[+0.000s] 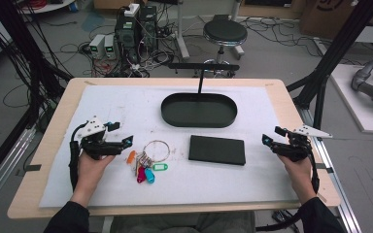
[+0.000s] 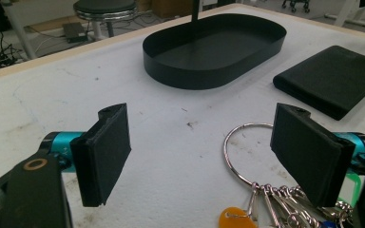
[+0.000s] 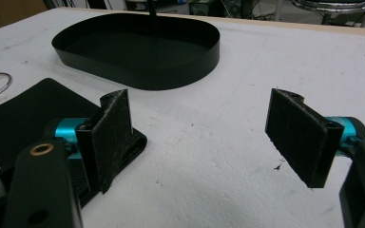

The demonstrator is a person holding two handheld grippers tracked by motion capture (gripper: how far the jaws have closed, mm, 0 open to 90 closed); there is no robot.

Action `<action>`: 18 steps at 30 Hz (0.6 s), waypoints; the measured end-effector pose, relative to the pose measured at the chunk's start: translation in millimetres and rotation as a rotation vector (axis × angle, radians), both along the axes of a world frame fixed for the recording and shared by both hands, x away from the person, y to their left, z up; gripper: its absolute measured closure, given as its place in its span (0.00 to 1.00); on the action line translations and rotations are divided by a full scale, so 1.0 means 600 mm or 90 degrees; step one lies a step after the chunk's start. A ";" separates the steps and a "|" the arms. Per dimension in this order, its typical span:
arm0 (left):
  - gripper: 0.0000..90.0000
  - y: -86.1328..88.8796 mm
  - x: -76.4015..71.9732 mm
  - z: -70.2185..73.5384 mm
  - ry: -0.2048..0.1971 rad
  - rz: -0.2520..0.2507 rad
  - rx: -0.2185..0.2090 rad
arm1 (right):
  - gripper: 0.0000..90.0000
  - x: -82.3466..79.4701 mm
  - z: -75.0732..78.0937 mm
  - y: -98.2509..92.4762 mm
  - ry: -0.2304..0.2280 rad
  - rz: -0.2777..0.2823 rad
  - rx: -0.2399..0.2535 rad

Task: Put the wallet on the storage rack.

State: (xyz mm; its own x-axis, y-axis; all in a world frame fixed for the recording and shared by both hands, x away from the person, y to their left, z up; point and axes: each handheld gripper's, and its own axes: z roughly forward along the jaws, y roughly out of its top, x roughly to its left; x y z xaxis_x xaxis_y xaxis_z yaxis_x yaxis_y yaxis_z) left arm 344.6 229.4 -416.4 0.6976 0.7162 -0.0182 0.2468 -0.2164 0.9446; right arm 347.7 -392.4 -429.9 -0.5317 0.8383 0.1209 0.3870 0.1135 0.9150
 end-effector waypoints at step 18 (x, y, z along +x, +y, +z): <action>0.24 -0.006 -0.005 -0.002 0.011 -0.025 -0.006 | 0.31 0.003 -0.001 0.001 -0.005 0.000 -0.009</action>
State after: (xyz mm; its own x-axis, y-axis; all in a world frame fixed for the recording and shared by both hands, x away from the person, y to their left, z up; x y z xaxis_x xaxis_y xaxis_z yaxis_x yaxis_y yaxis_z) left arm 341.5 225.9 -417.4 0.7247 0.6880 -0.0376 0.2547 -0.2167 0.9424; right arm 349.6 -391.8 -430.2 -0.5325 0.8398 0.1053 0.3805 0.1264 0.9161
